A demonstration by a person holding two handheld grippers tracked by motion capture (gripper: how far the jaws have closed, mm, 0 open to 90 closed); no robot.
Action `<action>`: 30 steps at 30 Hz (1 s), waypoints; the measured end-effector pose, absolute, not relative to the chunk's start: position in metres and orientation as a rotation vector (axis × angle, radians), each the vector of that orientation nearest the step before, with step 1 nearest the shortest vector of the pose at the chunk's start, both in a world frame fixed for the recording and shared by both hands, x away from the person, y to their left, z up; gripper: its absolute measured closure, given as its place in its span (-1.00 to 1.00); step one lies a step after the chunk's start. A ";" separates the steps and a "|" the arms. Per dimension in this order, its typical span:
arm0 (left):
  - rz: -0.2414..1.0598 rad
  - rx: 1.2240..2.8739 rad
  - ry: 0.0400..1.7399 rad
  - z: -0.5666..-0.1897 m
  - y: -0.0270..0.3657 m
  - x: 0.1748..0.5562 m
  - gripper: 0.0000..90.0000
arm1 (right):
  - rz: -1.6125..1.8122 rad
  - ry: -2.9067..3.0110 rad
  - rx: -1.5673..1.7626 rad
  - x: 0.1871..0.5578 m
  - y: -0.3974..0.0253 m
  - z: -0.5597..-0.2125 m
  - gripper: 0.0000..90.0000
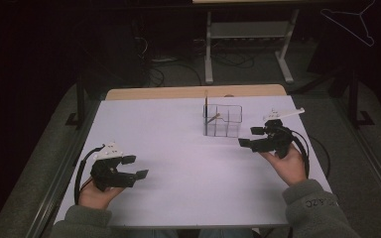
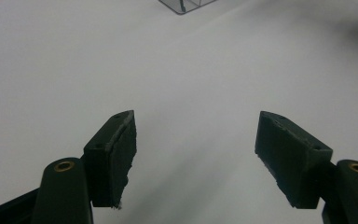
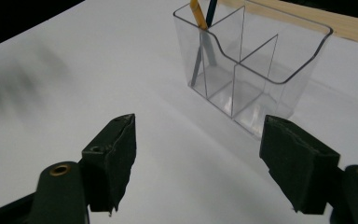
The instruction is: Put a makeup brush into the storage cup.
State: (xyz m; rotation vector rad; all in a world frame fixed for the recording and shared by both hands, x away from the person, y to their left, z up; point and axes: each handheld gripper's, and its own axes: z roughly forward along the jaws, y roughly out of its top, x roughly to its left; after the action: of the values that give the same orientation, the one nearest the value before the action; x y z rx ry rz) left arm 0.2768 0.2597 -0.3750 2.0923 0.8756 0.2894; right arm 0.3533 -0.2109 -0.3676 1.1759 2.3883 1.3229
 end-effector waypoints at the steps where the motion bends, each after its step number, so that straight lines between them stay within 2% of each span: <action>1: 0.292 2.093 0.874 -0.375 0.260 0.277 -0.36 | 1.322 2.392 1.190 0.352 -0.211 -0.368 -0.44; 30: 0.317 2.091 0.878 -0.379 0.263 0.271 -0.37 | 1.341 2.397 1.173 0.318 -0.227 -0.389 -0.48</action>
State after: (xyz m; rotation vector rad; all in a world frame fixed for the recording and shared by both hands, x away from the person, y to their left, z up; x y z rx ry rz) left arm 0.2708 0.2631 -0.3789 2.0910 0.8780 0.3172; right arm 0.3184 -0.2274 -0.3885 1.1734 2.3969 1.3407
